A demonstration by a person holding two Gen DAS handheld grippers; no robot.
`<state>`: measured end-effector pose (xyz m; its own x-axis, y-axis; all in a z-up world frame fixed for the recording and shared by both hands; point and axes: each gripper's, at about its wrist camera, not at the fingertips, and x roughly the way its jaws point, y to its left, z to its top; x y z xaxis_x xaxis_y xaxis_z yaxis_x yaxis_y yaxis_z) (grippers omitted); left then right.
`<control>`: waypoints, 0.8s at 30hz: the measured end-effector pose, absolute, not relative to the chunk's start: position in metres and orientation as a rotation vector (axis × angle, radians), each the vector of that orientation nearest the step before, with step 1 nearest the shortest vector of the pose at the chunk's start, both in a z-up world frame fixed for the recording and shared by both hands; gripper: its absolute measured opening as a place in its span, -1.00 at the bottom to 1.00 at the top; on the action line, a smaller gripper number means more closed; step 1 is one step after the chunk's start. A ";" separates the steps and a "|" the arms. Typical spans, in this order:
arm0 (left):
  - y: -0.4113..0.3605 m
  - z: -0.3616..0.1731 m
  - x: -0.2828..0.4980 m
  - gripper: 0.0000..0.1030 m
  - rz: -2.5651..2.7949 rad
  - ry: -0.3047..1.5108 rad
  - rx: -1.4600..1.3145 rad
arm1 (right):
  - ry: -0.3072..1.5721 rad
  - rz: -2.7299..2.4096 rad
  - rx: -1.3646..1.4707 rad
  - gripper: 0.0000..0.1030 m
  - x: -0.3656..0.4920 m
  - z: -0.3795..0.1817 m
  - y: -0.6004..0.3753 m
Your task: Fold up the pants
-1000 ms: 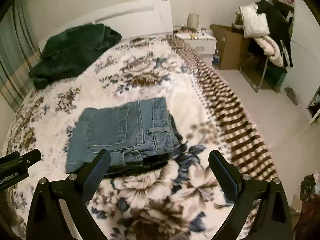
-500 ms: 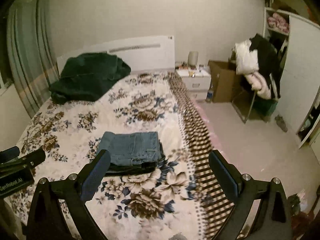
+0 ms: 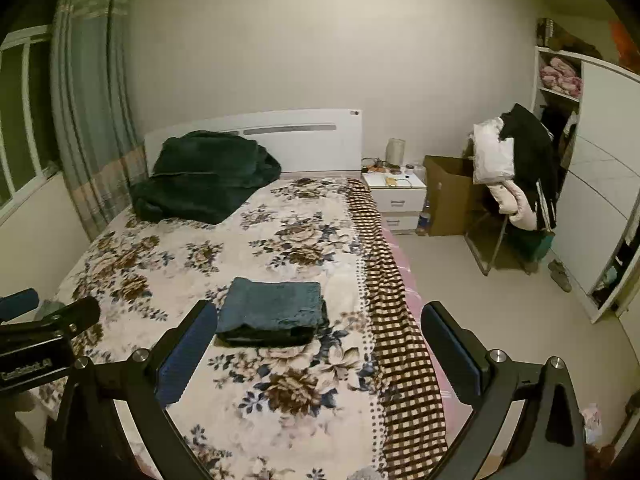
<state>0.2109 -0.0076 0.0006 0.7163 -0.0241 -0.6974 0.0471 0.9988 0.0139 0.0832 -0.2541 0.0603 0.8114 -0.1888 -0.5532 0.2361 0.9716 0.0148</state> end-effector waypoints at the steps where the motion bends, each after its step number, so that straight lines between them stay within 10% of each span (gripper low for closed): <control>1: -0.007 0.002 0.209 0.99 -0.040 0.773 0.033 | 0.582 -0.221 0.086 1.00 0.077 0.066 -0.251; 24: 0.002 -0.006 0.204 0.99 -0.038 0.856 0.046 | 0.658 -0.192 0.123 1.00 0.097 0.074 -0.250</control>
<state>0.2044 0.0021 -0.0058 0.6553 -0.0152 -0.7553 0.0519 0.9983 0.0249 0.0967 -0.2500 0.0737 0.7741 -0.1383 -0.6178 0.2160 0.9750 0.0524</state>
